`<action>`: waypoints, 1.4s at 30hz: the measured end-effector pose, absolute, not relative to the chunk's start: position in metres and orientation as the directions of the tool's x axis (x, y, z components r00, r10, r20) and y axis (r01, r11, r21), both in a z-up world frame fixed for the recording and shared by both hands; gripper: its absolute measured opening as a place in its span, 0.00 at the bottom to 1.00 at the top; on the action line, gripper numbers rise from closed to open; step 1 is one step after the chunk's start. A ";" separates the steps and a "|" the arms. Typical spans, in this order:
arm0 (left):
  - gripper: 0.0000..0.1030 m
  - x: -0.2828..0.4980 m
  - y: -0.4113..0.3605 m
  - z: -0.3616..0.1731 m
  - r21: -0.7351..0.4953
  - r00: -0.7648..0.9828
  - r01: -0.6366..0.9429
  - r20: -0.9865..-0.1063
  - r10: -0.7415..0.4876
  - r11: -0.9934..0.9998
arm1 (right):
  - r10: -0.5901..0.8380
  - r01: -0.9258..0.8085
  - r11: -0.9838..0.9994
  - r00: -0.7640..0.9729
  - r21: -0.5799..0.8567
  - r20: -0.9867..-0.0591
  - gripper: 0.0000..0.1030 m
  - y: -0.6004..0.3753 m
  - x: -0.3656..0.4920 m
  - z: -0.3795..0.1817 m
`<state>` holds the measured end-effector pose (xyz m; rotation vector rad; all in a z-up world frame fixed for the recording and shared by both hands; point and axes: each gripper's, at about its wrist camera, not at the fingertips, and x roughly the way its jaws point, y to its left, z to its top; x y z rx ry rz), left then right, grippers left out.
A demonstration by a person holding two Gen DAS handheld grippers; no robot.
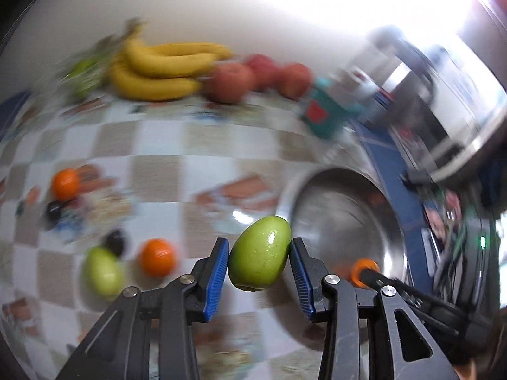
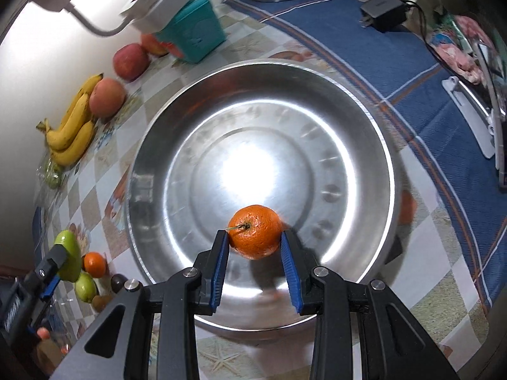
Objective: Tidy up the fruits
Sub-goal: 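Lower the mango into the bowl with the left tool while the right tool releases the tangerine there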
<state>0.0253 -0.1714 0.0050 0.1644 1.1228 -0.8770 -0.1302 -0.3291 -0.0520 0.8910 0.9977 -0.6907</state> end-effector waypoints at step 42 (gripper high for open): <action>0.95 0.062 -0.127 -0.005 -0.032 0.272 0.517 -0.941 -0.200 0.855 | -0.193 0.854 0.490 0.300 0.173 -0.934 0.72 -0.327 -0.129 -0.037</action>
